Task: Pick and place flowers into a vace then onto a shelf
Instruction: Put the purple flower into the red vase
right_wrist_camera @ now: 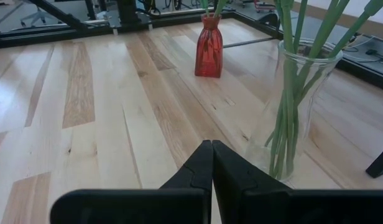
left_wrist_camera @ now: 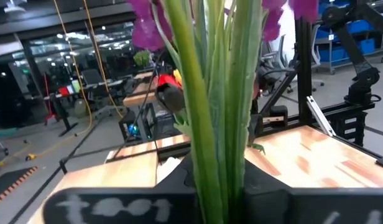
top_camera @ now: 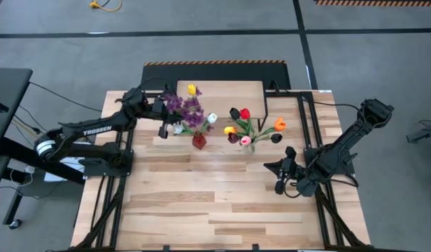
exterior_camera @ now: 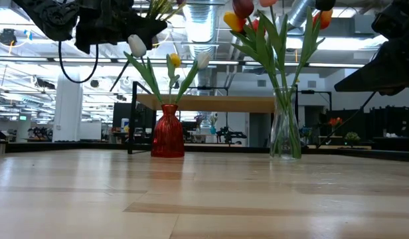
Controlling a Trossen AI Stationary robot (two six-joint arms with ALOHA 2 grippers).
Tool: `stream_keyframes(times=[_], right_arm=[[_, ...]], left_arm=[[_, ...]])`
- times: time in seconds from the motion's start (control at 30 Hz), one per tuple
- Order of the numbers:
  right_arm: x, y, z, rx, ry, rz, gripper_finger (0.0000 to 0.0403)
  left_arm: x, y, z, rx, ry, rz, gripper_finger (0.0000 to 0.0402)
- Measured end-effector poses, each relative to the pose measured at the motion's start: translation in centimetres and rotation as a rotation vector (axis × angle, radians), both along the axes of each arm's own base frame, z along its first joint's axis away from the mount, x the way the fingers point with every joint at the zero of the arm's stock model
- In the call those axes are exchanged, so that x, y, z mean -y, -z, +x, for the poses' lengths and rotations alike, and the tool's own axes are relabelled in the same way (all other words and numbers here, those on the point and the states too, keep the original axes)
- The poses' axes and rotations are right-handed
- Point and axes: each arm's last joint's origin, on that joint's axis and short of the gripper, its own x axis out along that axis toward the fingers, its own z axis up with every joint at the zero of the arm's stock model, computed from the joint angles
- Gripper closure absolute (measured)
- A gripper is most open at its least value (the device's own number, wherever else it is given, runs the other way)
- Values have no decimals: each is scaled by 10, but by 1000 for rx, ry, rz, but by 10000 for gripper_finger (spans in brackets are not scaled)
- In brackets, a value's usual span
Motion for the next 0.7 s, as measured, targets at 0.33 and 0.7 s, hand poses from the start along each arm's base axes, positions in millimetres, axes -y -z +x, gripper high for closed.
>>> stream_keyframes(times=[0.33, 0.7], right_arm=[[0, 0, 0, 0, 1, 0, 403], [-10, -17, 26, -47, -24, -87, 403]], left_arm=[[11, -27, -24, 102, -21, 71, 401], [42, -47, -39, 178, 118, 89, 401]])
